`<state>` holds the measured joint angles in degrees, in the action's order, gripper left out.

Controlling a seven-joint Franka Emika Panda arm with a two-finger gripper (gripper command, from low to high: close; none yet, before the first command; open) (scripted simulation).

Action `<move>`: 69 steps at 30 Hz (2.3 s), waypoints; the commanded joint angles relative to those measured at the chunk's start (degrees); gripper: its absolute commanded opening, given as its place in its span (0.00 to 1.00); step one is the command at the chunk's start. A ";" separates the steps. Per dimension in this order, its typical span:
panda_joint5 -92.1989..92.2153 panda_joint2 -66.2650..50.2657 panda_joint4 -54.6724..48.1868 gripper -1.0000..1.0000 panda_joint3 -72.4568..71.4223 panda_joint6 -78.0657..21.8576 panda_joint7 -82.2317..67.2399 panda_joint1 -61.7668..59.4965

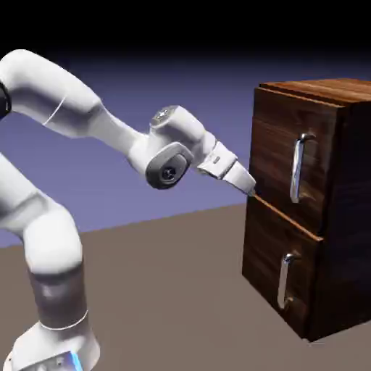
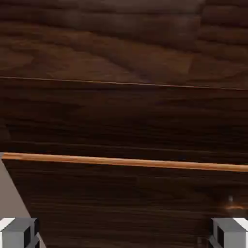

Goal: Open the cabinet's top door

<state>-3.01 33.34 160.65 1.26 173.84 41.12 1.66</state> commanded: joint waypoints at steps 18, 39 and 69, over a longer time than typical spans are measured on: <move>-44.86 10.13 -5.25 0.50 18.80 -2.47 -20.01 14.48; -97.18 21.94 -11.38 0.50 40.74 -5.36 -43.35 31.38; -162.62 35.21 -23.40 0.50 70.31 -10.47 -72.11 58.52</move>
<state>-165.62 68.55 137.25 71.56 163.38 -30.99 60.18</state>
